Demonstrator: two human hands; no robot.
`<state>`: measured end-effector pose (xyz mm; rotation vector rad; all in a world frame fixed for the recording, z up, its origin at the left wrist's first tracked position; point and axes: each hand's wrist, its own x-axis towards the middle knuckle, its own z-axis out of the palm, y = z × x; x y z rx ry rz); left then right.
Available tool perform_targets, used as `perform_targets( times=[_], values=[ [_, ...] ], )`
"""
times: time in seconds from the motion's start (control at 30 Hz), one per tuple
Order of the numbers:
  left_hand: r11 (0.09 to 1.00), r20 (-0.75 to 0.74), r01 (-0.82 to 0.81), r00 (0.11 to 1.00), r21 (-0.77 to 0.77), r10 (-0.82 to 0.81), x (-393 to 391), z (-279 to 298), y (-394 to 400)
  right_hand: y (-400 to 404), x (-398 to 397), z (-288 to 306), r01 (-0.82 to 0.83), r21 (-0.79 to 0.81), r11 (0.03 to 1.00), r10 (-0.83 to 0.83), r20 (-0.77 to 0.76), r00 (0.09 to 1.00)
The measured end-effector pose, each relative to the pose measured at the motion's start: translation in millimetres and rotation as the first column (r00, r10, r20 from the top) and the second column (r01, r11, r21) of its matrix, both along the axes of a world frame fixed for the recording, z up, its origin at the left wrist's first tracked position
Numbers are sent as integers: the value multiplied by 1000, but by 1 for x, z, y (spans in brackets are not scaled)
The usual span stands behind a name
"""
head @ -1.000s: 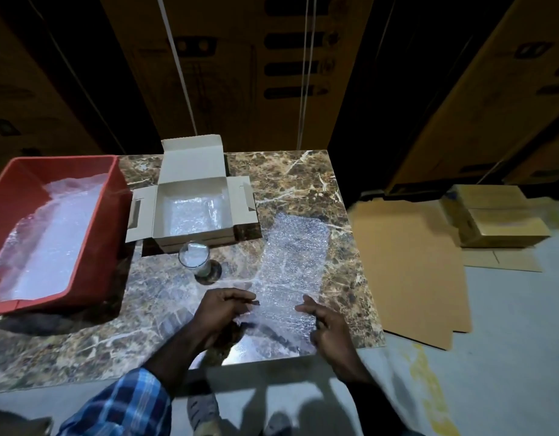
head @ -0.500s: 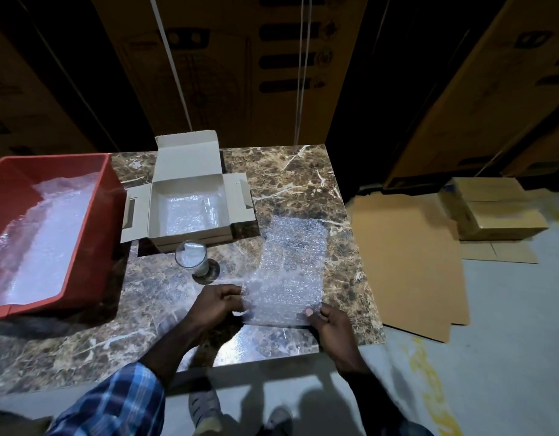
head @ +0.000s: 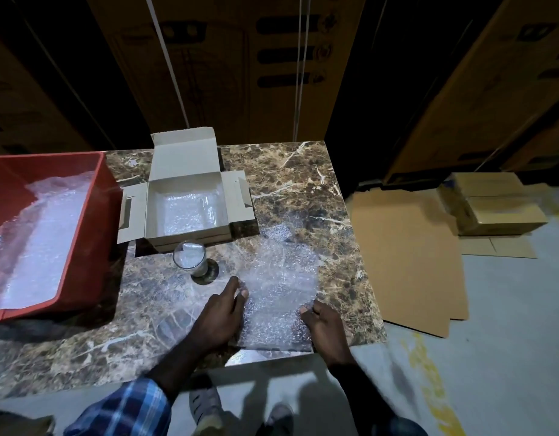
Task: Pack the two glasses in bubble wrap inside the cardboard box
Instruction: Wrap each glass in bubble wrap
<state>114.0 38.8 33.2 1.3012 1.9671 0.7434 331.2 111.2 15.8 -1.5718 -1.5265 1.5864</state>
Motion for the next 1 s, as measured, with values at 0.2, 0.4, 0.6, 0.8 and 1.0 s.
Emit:
perform_targets(
  times=[0.2, 0.4, 0.6, 0.8, 1.0],
  values=[
    [998, -103, 60, 993, -18, -62, -8, 1, 26, 6, -15, -12, -24, 127, 992, 6, 143, 990],
    [998, -151, 34, 988, -52, -41, -7, -7, 60, 23, -26, -12, -50, 131, 990, 11, 282, 959],
    [991, -193, 0, 981, -133, -26, -6, -26, 67, 36, -35, -8, -100, 106, 989, 47, 419, 907],
    [994, -204, -40, 979, -100, 19, -4, -29, 69, 36, -41, -6, -139, 128, 982, 62, 475, 878],
    [993, -231, -114, 968, -41, 102, -2, -34, 64, 40, -45, -10, -147, 116, 982, 56, 564, 824]
  ],
)
